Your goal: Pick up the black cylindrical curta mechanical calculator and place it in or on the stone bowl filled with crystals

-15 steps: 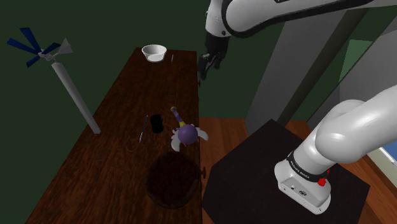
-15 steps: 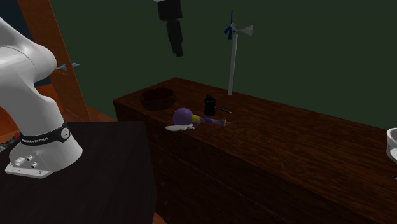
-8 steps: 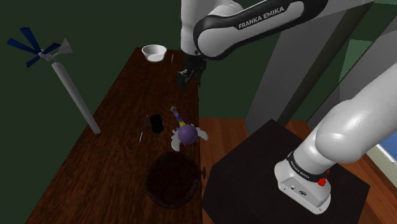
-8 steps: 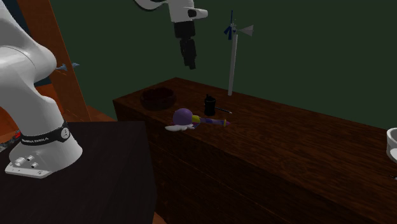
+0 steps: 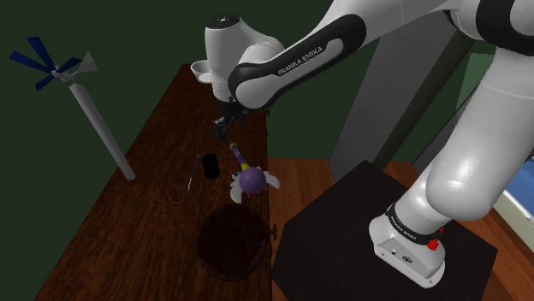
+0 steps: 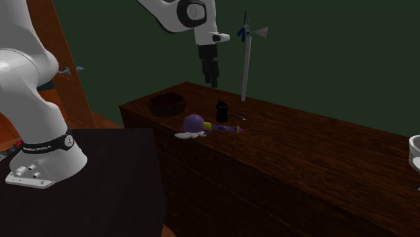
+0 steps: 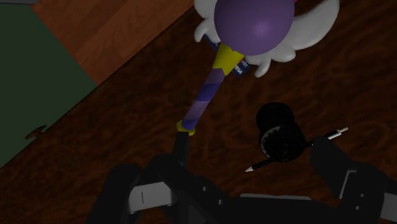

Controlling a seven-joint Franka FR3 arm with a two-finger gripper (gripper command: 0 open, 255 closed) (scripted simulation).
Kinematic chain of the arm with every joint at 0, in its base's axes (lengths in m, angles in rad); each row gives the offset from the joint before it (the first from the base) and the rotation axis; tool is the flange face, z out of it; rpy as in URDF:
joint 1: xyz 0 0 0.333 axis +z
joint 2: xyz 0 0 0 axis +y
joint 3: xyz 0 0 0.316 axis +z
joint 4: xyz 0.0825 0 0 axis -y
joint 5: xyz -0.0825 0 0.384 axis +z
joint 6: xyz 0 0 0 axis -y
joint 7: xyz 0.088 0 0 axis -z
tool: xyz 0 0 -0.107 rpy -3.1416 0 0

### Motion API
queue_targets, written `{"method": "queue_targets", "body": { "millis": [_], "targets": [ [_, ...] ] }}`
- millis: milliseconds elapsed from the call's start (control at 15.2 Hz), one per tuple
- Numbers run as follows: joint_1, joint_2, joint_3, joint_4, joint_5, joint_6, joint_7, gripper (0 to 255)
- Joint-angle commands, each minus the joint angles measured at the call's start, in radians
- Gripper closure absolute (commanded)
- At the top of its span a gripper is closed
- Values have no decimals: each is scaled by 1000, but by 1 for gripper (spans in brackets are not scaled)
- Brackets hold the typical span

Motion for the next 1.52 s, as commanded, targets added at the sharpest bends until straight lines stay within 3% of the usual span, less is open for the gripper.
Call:
{"method": "queue_targets", "body": {
  "millis": [0, 594, 1452],
  "targets": [
    [27, 87, -3, 59, -53, 4, 49, 0],
    [166, 435, -58, 366, -195, -35, 158, 0],
    [171, 497, -82, 362, -226, 30, 175, 0]
  ]
}}
